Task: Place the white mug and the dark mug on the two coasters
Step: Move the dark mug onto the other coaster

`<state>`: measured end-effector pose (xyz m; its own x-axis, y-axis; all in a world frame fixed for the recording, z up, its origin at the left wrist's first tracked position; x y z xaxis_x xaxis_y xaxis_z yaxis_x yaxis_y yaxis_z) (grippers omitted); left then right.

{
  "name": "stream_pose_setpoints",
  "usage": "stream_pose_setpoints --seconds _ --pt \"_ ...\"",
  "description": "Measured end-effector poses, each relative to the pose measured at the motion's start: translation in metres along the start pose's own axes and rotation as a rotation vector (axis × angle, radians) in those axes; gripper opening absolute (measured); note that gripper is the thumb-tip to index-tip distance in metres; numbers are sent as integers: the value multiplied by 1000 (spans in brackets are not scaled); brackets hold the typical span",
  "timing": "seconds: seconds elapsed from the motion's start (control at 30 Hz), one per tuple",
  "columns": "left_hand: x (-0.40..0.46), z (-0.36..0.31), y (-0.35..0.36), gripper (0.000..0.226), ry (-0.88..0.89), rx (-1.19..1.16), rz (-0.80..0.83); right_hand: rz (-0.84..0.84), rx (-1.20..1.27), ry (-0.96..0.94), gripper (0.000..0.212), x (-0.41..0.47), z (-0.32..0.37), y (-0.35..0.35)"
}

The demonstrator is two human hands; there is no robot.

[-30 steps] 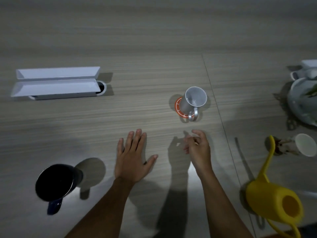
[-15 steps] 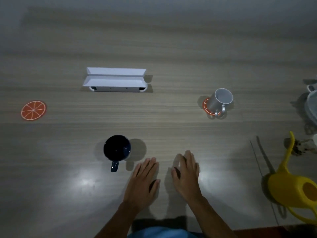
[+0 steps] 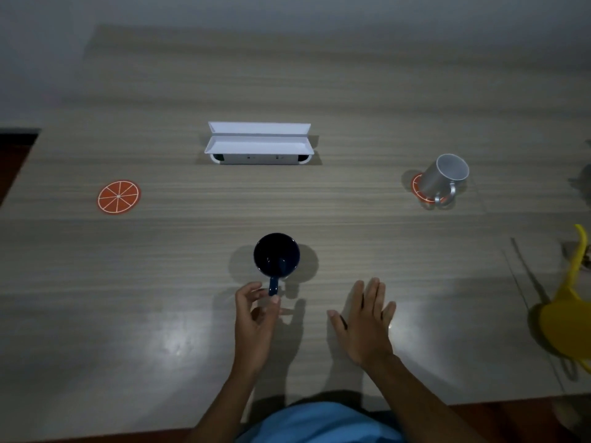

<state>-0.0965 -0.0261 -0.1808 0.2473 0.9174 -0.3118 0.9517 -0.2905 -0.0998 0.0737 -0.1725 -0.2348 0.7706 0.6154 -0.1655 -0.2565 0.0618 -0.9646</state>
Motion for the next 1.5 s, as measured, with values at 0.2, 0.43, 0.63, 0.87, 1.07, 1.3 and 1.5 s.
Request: stream_pose_setpoints --seconds 0.2,0.43,0.63,0.87,1.07,1.3,1.5 --pt "12 -11 6 18 -82 61 202 -6 -53 -36 93 -20 11 4" --pt "23 -16 -3 24 -59 10 133 28 -62 -201 81 -29 38 8" --pt "37 -21 -41 29 1 -31 67 74 -39 -418 80 -18 112 12" --pt "80 -33 -100 33 28 -104 -138 125 -81 -478 88 2 187 25" --pt "130 -41 -134 31 48 -220 -323 67 -31 -463 94 3 188 39" --pt "187 -55 -148 30 2 -349 -428 42 -28 -473 95 4 189 38" --pt "238 -68 -160 33 -16 -411 -506 18 -5 -462 94 5 188 41"
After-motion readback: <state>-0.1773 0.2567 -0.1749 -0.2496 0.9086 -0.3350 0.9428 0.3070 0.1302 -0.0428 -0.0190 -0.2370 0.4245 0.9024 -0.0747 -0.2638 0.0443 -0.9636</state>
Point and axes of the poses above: each hand's wrist, its own x-axis towards the middle knuckle, its own y-axis out of the palm, z = x × y, the point moved 3 cm from there along x, towards the middle knuckle, and after that the axes turned 13 degrees about -z, right-handed, at the moved point
